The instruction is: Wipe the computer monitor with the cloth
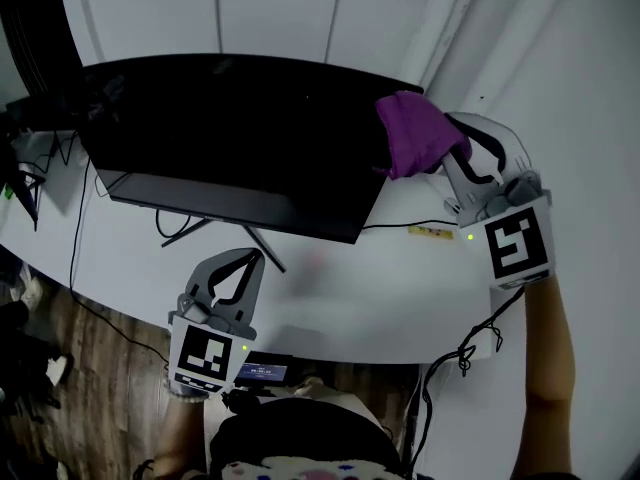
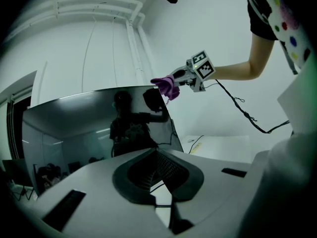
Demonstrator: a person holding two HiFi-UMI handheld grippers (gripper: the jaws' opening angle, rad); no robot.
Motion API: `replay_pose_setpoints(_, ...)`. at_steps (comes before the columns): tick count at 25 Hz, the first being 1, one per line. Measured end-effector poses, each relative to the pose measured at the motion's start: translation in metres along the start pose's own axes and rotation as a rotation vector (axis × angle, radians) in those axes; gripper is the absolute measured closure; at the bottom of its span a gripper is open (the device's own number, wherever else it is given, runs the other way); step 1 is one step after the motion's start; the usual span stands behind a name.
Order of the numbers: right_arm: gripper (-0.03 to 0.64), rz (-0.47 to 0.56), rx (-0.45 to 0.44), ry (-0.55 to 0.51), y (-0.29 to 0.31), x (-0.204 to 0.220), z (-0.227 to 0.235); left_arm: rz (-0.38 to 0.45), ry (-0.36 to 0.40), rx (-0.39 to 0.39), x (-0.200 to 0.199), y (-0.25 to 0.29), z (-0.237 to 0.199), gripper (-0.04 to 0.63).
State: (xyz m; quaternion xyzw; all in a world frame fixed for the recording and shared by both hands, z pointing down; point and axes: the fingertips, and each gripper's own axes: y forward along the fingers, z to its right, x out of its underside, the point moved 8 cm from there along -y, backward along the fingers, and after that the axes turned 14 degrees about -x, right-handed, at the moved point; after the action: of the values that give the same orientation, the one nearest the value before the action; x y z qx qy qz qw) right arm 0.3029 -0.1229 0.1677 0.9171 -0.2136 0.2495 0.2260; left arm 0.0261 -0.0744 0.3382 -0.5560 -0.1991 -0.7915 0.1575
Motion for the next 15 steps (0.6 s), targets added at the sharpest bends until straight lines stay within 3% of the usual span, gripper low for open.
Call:
replay_pose_setpoints(4,0.545,0.076,-0.022,0.234,-0.011,0.008,-0.047,-0.018,-0.01,-0.004,0.002,-0.011,0.001,0.589)
replay_pose_setpoints(9,0.545,0.088,-0.067,0.502,-0.014,0.025,-0.123,-0.027,-0.002,-0.015,0.016,-0.021,0.003,0.589)
replay_pose_setpoints(15,0.545,0.067,-0.15,0.658,-0.021,0.043,-0.2,-0.055,0.0,-0.011,0.024,-0.038,0.019,0.589)
